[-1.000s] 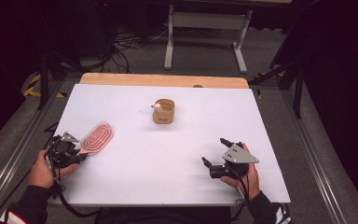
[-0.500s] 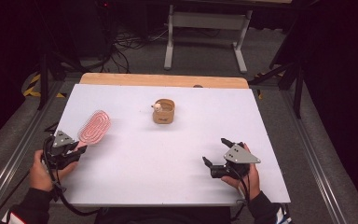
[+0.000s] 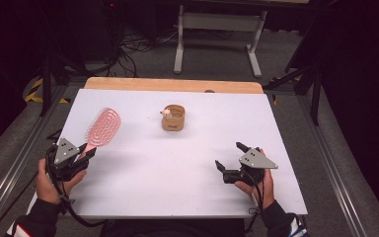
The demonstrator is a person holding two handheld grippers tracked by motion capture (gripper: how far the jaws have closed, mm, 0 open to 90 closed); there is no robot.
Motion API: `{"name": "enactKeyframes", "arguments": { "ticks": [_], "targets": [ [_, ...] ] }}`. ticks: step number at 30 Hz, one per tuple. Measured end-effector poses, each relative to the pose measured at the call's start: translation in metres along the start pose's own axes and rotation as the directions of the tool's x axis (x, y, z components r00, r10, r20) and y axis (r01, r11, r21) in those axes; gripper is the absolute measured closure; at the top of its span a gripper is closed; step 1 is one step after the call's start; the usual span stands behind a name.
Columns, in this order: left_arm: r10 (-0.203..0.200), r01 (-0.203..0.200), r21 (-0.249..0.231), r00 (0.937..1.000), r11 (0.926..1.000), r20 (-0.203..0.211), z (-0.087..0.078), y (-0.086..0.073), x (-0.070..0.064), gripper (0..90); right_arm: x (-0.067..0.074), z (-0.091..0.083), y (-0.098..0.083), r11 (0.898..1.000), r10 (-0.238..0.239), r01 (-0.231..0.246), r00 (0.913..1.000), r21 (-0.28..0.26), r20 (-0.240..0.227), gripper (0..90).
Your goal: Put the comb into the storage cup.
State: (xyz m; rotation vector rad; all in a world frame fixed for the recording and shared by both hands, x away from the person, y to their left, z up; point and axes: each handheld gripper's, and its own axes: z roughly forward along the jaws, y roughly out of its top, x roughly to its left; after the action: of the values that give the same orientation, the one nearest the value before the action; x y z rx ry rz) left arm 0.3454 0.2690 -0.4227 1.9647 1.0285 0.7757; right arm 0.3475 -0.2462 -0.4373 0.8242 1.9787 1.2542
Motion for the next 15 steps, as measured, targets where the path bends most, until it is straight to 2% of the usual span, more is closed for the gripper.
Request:
{"name": "enactKeyframes", "arguments": {
  "ticks": [3, 5, 8, 10, 13, 15],
  "targets": [
    [-0.006, 0.007, -0.039, 0.9995, 0.9992, 0.031, 0.002, 0.002, -0.001, 69.8, -0.004, 0.003, 0.005, 1.000, 0.017, -0.017, 0.9997, -0.010, -0.016, 6.1],
    [-0.001, 0.003, -0.057, 0.9996, 0.9984, 0.027, 0.005, 0.004, -0.004, 69.8, -0.008, 0.007, 0.010, 0.999, 0.038, -0.039, 0.9982, -0.004, -0.046, 5.9],
    [0.004, 0.000, -0.091, 0.9993, 0.9959, 0.038, 0.008, 0.009, -0.007, 69.8, -0.014, 0.012, 0.019, 0.996, 0.088, -0.089, 0.9940, -0.019, -0.065, 5.7],
    [0.010, -0.005, -0.114, 0.9989, 0.9935, 0.047, 0.010, 0.013, -0.011, 69.8, -0.016, 0.016, 0.024, 0.994, 0.101, -0.104, 0.9921, -0.029, -0.074, 4.9],
    [0.029, -0.020, -0.146, 0.9981, 0.9890, 0.054, 0.013, 0.020, -0.018, 69.8, -0.020, 0.025, 0.034, 0.991, 0.129, -0.131, 0.9866, -0.015, -0.100, 4.1],
    [0.042, -0.031, -0.167, 0.9971, 0.9854, 0.063, 0.016, 0.025, -0.023, 69.8, -0.023, 0.030, 0.041, 0.986, 0.159, -0.164, 0.9791, -0.029, -0.127, 3.6]
  ]
}}
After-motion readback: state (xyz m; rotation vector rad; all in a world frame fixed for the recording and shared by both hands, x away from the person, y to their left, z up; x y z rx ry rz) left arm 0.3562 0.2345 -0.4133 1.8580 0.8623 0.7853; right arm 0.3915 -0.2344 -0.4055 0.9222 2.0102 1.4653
